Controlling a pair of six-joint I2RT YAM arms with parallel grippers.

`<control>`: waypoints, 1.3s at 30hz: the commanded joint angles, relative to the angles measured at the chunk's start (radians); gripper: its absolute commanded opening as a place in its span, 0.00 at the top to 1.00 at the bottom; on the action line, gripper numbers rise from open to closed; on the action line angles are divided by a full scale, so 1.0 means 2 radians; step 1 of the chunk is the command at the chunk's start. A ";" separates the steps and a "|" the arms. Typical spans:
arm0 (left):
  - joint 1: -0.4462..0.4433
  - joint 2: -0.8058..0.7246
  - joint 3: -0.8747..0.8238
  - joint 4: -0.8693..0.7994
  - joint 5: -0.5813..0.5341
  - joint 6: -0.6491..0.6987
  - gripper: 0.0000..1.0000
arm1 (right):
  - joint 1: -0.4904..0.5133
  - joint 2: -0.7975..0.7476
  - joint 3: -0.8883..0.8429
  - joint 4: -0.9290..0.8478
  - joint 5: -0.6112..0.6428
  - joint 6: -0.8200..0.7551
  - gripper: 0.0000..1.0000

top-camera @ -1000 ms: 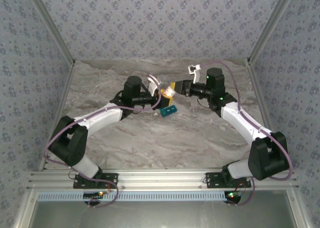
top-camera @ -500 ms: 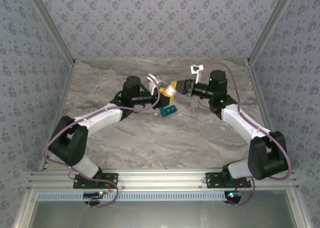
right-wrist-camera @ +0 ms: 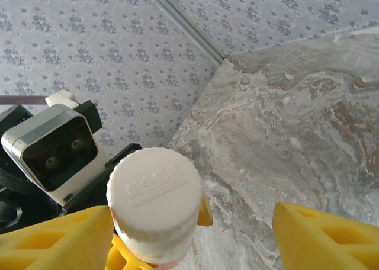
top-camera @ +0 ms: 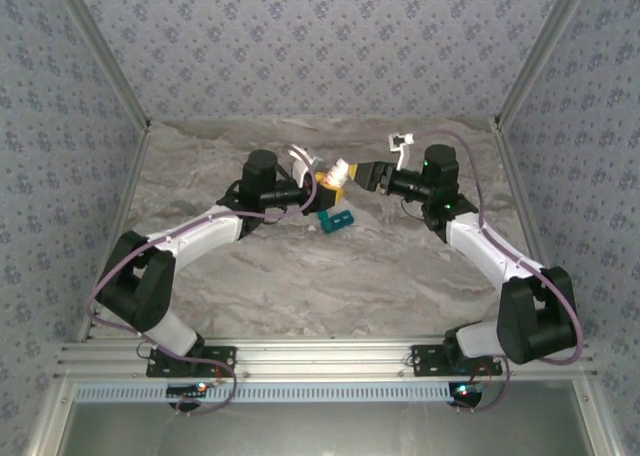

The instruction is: Sort the pills into containers

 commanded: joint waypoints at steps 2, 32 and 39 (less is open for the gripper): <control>0.001 -0.008 0.013 -0.012 -0.005 0.026 1.00 | -0.003 -0.027 -0.003 -0.004 0.007 0.020 0.20; -0.007 -0.001 0.025 -0.037 -0.014 0.045 1.00 | 0.040 0.049 0.082 -0.102 0.050 0.052 0.59; -0.008 -0.001 0.014 -0.012 -0.003 0.031 1.00 | 0.014 0.044 0.055 -0.033 0.023 0.053 0.63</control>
